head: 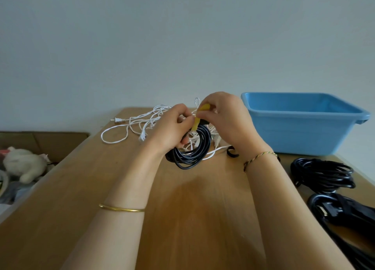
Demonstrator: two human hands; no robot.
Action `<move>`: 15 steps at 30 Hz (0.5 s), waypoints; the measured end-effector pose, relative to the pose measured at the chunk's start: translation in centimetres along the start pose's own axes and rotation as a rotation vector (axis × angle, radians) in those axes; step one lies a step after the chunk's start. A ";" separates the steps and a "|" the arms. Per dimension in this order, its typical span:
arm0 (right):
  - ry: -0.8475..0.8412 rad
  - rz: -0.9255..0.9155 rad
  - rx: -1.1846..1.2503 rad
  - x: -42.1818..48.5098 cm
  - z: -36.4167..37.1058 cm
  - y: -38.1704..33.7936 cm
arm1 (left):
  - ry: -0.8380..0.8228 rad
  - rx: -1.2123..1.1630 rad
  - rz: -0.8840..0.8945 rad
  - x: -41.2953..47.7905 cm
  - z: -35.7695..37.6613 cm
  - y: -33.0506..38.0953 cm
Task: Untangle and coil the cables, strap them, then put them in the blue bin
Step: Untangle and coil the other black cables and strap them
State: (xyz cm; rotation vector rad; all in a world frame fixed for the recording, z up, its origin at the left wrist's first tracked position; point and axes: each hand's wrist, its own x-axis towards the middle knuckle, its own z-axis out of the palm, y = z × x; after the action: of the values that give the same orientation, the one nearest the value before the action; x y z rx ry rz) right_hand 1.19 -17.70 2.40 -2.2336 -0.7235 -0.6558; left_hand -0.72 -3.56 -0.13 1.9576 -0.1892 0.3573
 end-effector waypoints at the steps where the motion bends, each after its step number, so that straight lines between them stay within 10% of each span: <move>1: 0.016 0.027 0.071 0.0 0.0 0.2 | -0.019 -0.004 0.013 0.0 0.0 0.1; 15: 0.021 0.354 0.507 -0.2 1.6 0.2 | -0.063 -0.079 0.034 -0.6 -0.3 0.9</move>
State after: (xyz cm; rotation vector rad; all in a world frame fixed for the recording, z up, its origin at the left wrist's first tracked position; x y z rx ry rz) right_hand 1.57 -16.69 1.18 -1.8140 -0.4073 -0.2789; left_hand -1.63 -3.66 0.53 1.8910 -0.2742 0.3060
